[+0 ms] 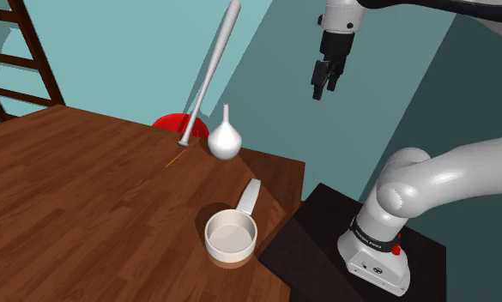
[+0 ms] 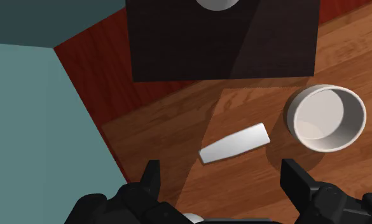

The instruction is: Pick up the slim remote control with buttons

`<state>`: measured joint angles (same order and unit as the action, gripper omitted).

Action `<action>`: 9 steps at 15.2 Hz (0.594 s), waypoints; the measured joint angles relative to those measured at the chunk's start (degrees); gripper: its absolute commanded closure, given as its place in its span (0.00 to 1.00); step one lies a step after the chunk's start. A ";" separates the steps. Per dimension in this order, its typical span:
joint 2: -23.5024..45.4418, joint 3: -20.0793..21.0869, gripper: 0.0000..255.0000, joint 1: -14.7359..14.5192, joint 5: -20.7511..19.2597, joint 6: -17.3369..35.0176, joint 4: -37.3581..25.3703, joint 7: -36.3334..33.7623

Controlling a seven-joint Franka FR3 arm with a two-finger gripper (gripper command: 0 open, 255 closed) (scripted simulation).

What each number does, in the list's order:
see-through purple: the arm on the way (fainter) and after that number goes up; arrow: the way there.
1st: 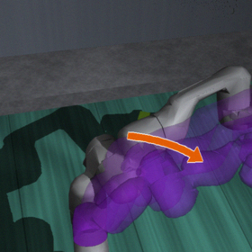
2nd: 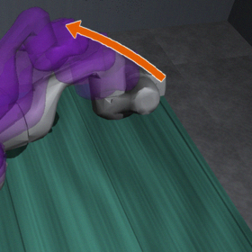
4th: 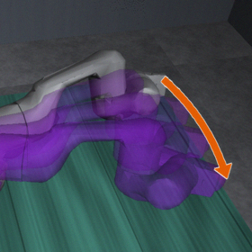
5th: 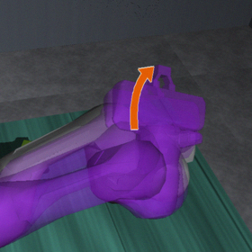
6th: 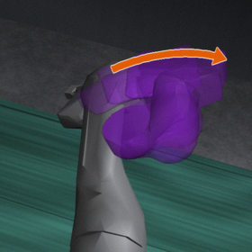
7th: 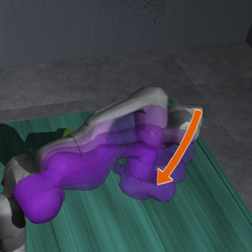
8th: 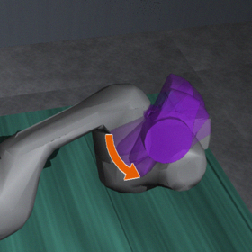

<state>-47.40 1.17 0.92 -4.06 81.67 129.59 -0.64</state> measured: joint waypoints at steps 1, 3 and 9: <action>0.00 0.00 0.00 0.00 0.00 0.00 0.00 0.00; -0.42 0.52 0.00 0.56 0.56 2.15 2.68 -2.09; 1.24 4.32 0.00 2.75 4.01 12.95 12.20 -13.05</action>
<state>-46.16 5.49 3.67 -0.05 94.62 141.79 -13.69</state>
